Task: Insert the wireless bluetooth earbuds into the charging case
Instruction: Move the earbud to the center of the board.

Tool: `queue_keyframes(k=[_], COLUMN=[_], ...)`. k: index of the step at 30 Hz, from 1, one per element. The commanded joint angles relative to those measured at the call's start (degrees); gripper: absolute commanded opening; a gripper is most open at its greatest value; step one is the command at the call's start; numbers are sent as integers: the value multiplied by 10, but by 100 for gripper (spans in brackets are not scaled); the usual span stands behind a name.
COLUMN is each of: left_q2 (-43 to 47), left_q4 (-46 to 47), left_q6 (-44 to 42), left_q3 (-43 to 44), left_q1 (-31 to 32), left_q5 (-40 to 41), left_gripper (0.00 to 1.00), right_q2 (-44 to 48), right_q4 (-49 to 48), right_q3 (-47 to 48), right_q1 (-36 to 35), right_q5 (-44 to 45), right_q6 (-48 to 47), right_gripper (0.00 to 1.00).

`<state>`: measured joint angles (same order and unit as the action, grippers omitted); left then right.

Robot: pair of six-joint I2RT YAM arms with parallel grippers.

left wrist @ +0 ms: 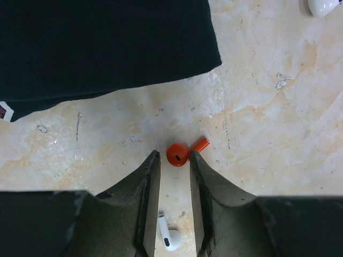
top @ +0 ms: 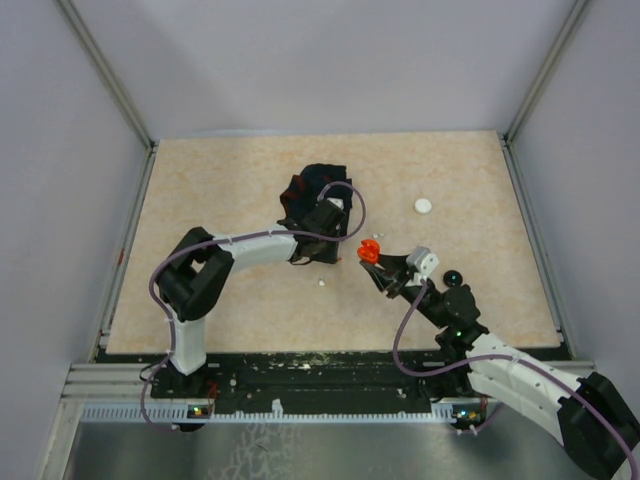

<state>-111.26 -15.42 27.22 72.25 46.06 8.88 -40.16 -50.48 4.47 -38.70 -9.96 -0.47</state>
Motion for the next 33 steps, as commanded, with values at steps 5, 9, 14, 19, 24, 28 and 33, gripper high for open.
queue_keyframes(k=[5,9,14,19,24,28,33], left_q2=[-19,-14,20,51,64,73,86], left_q4=[-20,-40,-60,-100,-146,-154,-151], left_q6=[10,2,-45,-118,-173,-172,-141], left_q3=[12,8,-14,-28,-32,-36,-36], left_q1=[-4,-4,-4,-9,-22,-37,-50], left_q5=[-6,10,38,48,43,51,67], left_gripper=[30,26,23,23,25,35,44], right_q2=[9,9,9,7,4,0,-1], right_q4=[-21,-20,-20,-20,-22,-23,-24], right_q3=[2,3,3,4,5,7,9], right_q1=[1,1,1,1,1,1,1], right_q5=[3,1,-2,-4,-8,-10,-14], right_q6=[-6,-6,-6,-6,-4,-3,-1], right_gripper=[0,0,0,0,0,0,0])
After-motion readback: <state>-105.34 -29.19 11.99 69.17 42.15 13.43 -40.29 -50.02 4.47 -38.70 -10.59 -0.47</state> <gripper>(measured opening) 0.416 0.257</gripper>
